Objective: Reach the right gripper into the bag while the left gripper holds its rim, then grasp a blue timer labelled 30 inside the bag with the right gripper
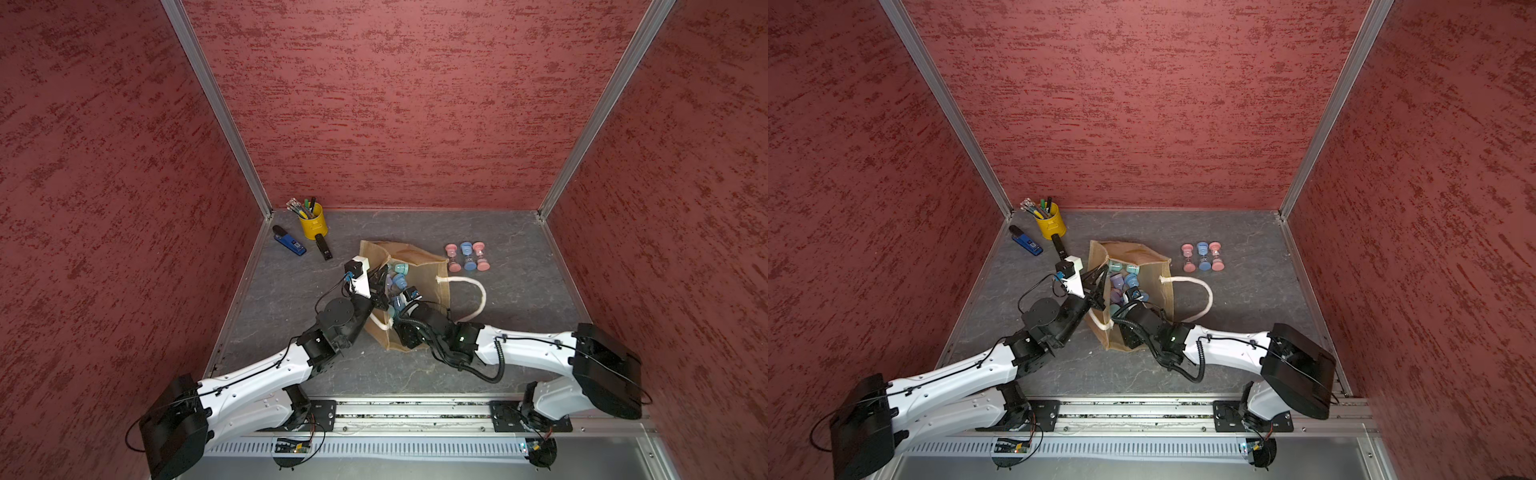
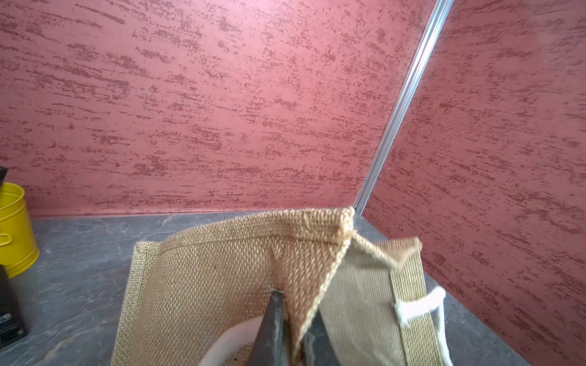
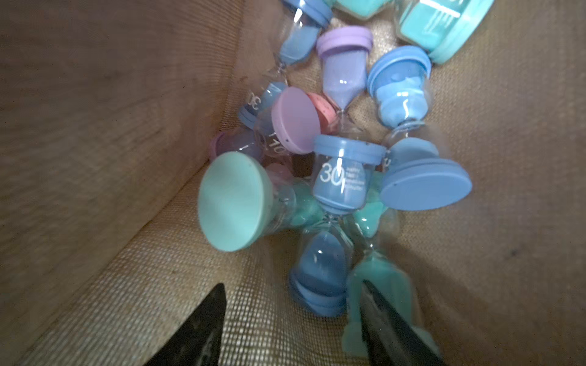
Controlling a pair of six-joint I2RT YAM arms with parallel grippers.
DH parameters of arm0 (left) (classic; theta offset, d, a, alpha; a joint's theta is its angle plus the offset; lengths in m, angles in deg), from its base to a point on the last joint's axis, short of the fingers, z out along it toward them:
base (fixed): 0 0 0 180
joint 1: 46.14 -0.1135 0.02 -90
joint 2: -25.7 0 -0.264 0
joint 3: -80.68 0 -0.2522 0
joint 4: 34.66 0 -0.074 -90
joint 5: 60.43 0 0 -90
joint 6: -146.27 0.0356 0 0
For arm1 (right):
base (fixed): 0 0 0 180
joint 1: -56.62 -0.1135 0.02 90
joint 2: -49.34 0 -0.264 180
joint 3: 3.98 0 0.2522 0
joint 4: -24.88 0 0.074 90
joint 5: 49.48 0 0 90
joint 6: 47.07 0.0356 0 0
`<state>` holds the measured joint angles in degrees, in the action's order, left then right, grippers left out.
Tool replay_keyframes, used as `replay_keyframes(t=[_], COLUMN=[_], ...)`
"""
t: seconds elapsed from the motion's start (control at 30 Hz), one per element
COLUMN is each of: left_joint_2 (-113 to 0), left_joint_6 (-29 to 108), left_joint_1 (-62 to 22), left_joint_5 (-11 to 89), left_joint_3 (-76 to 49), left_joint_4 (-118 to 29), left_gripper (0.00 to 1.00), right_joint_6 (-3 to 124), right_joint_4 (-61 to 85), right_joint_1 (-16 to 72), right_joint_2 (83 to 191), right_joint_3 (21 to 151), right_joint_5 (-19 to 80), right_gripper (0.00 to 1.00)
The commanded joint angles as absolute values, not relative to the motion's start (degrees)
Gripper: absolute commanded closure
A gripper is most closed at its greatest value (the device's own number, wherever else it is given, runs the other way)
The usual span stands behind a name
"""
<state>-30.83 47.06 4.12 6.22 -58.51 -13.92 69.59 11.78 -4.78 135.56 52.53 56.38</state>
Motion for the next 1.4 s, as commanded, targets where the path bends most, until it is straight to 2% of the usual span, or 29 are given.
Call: replay_keyframes(t=[0.0,0.13,0.23,0.33,0.47,0.63,0.83,0.97,1.37], left_joint_2=[-29.96,-29.41,-30.53,-31.31,-31.67,-32.17,-32.64,-33.31,-33.02], left_joint_6=[48.49,50.10,51.24,51.54,51.77,51.88,51.62,51.79,51.61], left_joint_1=[3.77,3.78,3.69,3.69,3.61,3.52,3.25,3.00,2.86], left_joint_5=[9.60,13.04,12.44,12.23,12.08,10.06,9.27,9.11,7.90], left_joint_3=[-60.22,-62.97,-63.91,-64.43,-65.75,-65.69,-65.95,-66.54,-67.00], left_joint_4=[-11.15,-6.27,-3.59,-2.54,0.38,0.13,0.40,2.19,2.55], left_gripper=[1.00,1.00,1.00,1.00,1.00,1.00,1.00,1.00,1.00], right_joint_6=[73.05,78.83,83.98,90.88,91.91,87.09,81.79,79.83,81.08], right_joint_4=[12.07,13.58,15.23,8.48,12.09,24.45,37.13,41.62,42.88], right_joint_1=[-4.84,-4.69,-3.25,-2.18,-2.02,-1.93,-1.37,-1.30,-0.72], right_joint_2=[138.83,141.09,142.71,146.26,149.19,150.86,150.08,148.37,142.22], right_joint_3=[52.70,54.49,55.12,58.70,57.51,54.11,51.88,51.62,50.08], right_joint_5=[64.28,67.95,66.72,68.02,66.13,59.30,49.18,45.03,46.49], right_gripper=[0.28,0.24,0.23,0.23,0.23,0.31,0.53,0.63,0.71])
